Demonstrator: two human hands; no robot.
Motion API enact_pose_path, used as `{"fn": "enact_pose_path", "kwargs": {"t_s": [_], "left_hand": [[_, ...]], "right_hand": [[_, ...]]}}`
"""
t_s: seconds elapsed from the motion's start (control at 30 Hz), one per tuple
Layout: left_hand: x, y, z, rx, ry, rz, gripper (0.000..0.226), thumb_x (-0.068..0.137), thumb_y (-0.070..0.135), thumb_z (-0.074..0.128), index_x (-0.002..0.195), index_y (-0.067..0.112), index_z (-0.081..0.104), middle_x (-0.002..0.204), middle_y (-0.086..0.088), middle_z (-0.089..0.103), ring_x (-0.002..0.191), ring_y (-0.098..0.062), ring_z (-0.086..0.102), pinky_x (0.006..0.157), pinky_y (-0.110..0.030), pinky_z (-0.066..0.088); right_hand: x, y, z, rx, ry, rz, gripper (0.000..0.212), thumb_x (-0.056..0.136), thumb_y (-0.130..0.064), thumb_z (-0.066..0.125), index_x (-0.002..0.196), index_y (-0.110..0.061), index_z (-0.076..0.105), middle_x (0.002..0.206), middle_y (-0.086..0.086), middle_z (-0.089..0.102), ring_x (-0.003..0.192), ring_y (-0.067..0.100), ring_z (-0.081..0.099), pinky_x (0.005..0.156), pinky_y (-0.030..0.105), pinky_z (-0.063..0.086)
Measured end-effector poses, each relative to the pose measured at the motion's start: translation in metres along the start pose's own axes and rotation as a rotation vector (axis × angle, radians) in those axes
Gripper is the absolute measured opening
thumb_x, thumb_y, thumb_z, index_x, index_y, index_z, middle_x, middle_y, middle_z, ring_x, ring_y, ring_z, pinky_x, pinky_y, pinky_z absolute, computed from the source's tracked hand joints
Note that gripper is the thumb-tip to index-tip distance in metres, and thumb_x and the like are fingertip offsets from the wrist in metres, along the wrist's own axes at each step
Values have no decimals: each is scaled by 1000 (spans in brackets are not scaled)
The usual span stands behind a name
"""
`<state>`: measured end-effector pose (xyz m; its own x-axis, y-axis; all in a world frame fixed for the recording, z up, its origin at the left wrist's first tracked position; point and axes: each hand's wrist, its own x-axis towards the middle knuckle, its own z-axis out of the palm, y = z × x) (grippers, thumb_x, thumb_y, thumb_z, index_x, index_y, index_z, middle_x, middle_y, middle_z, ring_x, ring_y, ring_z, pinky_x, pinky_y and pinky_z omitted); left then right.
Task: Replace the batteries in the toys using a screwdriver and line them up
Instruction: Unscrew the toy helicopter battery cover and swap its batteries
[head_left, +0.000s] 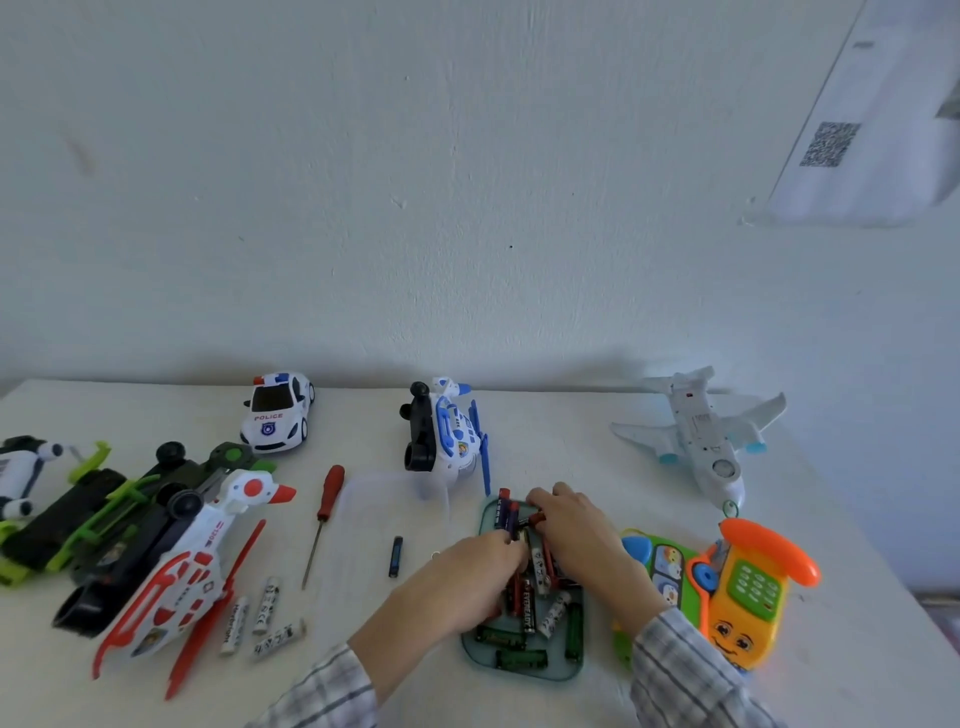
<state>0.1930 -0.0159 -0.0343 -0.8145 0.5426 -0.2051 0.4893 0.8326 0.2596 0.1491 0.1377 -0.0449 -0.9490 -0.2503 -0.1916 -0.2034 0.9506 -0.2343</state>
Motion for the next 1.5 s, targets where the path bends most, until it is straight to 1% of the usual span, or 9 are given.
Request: {"fn": "enact_pose_path", "kwargs": {"t_s": [0.13,0.27,0.43,0.57,0.73,0.97,1.1,1.27,1.5], "left_hand": [[-24,-10,-15,-273,160,44,30,91,15,62,120,21,57,116,14,51,102,-2,54,90,-19,44],[-67,-43,-30,-466,288,-99,21,89,15,66,100,32,61,99,22,54,93,7,53,79,-8,42],[-89,-74,-27,-244,-18,-254,27,87,19,69,111,27,63,104,16,57,88,3,53,75,-5,40],[-75,-72,-10,-88,-256,-275,25,91,17,63,116,18,65,117,-1,62,103,-15,59,83,-17,42],[-69,-72,0,-30,-237,-314,22,87,9,61,109,11,67,113,-10,62,100,-25,61,78,-25,42],[-76,-69,-2,-183,82,-272,21,88,20,63,108,20,66,104,1,64,88,-11,58,78,-18,45],[-71,-38,-12,-494,364,-161,24,87,19,67,111,21,66,89,10,66,77,-5,62,69,-11,46],[-36,-2,0,-357,387,-73,19,89,16,61,108,16,64,98,0,66,82,-13,62,74,-27,50],[-18,8,9,-205,350,-94,27,92,18,57,118,13,59,110,-5,60,95,-22,60,81,-32,48]], "right_hand": [[3,2,0,94,7,-14,43,91,-19,54,133,-26,44,119,3,49,112,22,48,83,30,42],[-1,6,-11,174,9,-11,46,89,-34,61,133,-26,49,126,0,47,115,19,44,90,31,44],[-4,-35,-34,231,246,-214,31,91,-32,59,122,-26,60,131,-8,49,117,13,43,98,29,39],[10,-98,-13,88,12,-602,29,92,-11,57,120,-18,63,126,-2,57,115,17,49,98,34,41],[37,-130,23,-323,-124,-700,33,84,10,48,108,-5,64,110,12,57,98,29,56,76,35,45],[17,-115,-8,168,-54,-417,26,92,-3,52,115,-10,61,106,4,56,89,16,57,80,24,48],[-40,-66,-30,556,163,-48,21,89,-13,62,109,-20,61,71,-5,59,56,3,49,55,13,43],[-89,-33,-10,374,142,226,7,88,-15,59,91,-20,55,74,-3,61,66,13,56,56,19,43],[-88,-30,18,178,146,261,10,95,-17,45,86,-21,43,86,-5,51,75,13,48,69,22,43]]}}
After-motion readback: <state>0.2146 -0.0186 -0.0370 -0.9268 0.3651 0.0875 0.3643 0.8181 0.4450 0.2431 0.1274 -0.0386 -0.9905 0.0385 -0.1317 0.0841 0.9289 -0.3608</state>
